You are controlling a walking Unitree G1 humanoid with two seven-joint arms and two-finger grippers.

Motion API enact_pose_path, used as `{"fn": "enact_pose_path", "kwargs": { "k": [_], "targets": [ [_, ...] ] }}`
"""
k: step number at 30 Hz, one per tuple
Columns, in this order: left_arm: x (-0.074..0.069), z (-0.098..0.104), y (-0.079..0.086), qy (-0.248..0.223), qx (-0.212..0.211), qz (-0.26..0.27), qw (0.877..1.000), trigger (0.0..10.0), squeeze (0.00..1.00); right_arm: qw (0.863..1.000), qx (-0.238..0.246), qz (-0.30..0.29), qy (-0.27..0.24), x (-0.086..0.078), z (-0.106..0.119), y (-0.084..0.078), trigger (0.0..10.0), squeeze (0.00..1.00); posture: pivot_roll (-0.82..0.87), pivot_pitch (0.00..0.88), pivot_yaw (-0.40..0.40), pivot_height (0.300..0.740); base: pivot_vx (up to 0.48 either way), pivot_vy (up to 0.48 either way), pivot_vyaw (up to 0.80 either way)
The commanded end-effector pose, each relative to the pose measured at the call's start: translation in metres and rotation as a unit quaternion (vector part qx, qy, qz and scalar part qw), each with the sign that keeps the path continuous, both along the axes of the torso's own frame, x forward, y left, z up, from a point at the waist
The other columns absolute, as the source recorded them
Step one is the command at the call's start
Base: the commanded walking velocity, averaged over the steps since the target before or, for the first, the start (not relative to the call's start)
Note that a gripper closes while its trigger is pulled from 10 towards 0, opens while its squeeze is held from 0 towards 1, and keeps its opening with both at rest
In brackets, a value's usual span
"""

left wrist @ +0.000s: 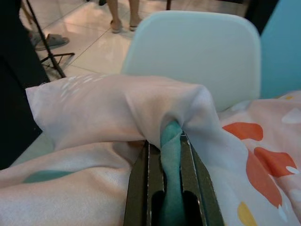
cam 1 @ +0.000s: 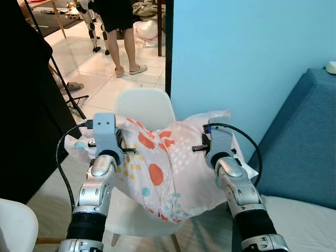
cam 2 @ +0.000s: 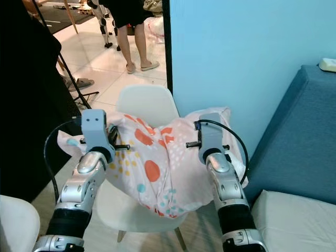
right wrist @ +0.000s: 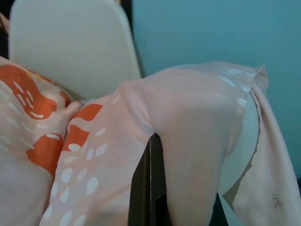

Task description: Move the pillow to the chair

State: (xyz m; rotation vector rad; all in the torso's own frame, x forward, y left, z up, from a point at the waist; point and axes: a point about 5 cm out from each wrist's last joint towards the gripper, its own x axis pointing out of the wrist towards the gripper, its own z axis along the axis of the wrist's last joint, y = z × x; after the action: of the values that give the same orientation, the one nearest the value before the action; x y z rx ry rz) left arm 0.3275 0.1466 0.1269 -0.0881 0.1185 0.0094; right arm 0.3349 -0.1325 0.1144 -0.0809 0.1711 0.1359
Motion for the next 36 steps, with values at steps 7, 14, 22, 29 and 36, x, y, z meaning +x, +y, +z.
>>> {"fn": "enact_pose_path", "kwargs": {
  "k": [7,14,22,29,36],
  "targets": [
    [0.001,0.006,0.002,-0.012,0.006,0.003,1.0,10.0,0.0,1.0,0.018,0.014,-0.01,0.002,0.008,0.007,10.0,0.0,0.05,0.066,0.025,0.72,0.0,0.0,0.0],
    [0.0,0.004,0.004,-0.006,0.011,0.004,1.0,10.0,0.0,1.0,0.017,0.015,-0.01,0.002,0.007,0.007,10.0,0.0,0.05,0.068,0.025,0.7,0.0,0.0,0.0],
    [0.0,0.004,0.003,-0.004,0.014,0.001,1.0,10.0,0.0,1.0,0.016,0.017,-0.006,0.003,0.007,0.009,10.0,0.0,0.05,0.069,0.023,0.681,0.0,0.0,0.0],
    [0.0,0.001,0.003,0.002,0.017,-0.002,1.0,10.0,0.0,1.0,0.018,0.017,0.001,0.003,0.006,0.01,10.0,0.0,0.05,0.068,0.024,0.671,0.0,0.0,0.0],
    [-0.002,-0.002,0.002,0.01,0.02,-0.004,1.0,10.0,0.0,1.0,0.008,0.013,0.007,0.003,0.004,0.009,10.0,0.0,0.05,0.073,0.023,0.656,0.0,0.0,0.0]
  ]
}}
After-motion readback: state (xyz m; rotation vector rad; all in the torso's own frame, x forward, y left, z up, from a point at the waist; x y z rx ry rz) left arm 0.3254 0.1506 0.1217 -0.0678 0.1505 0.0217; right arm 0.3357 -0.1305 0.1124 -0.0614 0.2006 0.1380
